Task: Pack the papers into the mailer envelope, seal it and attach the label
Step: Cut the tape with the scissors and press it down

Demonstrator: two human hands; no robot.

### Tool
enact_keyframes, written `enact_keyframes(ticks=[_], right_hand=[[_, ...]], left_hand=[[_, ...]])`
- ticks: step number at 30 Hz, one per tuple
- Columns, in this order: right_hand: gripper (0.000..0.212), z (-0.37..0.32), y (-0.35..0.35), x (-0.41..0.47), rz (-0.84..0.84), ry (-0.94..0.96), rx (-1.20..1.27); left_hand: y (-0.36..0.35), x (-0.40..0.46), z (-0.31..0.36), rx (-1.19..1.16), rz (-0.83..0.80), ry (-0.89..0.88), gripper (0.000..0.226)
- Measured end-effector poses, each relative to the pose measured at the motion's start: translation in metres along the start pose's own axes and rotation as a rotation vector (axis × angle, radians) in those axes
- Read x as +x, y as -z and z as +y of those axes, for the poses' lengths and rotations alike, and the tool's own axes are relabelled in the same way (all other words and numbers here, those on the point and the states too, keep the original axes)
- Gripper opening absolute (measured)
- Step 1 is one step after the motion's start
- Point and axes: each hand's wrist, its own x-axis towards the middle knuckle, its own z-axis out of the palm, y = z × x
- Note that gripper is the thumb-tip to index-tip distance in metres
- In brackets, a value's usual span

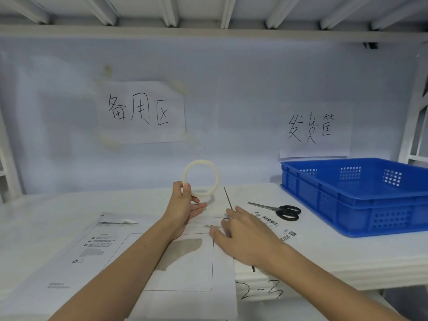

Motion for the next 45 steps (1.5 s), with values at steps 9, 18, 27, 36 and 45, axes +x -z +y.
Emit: enact_keyframes(ticks=[9,18,27,36,45], right_hand=[[0.049,0.002,-0.004,0.000,0.070,0.000,0.007],[0.063,0.005,0.001,0.000,0.006,0.005,0.041],[0.050,0.020,0.006,0.011,-0.118,0.057,0.039],[0.058,0.032,-0.001,0.018,-0.117,0.049,0.066],[0.087,0.017,0.030,0.037,-0.038,-0.135,0.559]], left_hand=[[0.037,-0.012,0.024,0.203,0.054,0.003,0.028],[0.145,-0.031,0.035,0.111,0.256,0.085,0.019],[0.127,-0.035,0.050,0.080,0.135,0.113,0.021],[0.127,-0.027,0.033,0.173,0.216,0.183,0.024],[0.075,-0.045,0.054,0.326,0.061,0.009,0.027]])
